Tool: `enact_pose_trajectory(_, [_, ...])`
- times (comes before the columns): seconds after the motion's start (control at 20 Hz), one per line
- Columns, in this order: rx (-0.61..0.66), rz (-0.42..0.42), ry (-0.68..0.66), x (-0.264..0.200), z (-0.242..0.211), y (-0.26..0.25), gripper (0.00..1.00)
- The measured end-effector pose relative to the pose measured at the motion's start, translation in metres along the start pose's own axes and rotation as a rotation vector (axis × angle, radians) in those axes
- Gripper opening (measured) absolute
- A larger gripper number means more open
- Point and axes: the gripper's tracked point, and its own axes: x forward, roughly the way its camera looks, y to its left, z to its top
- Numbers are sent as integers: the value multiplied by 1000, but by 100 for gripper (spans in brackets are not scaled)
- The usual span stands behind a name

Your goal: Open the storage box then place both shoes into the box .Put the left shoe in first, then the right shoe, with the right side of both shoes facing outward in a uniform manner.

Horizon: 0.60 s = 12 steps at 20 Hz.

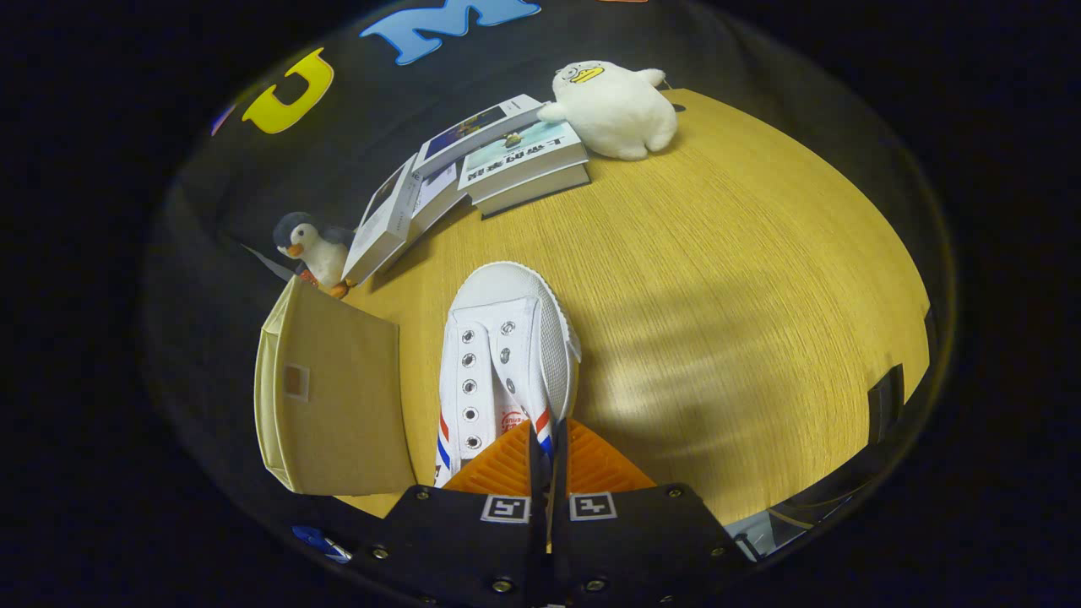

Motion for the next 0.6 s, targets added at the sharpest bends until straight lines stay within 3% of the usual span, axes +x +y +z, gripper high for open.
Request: enact_pose_trajectory(0.6, [-34, 103, -15, -33, 25, 105, 3])
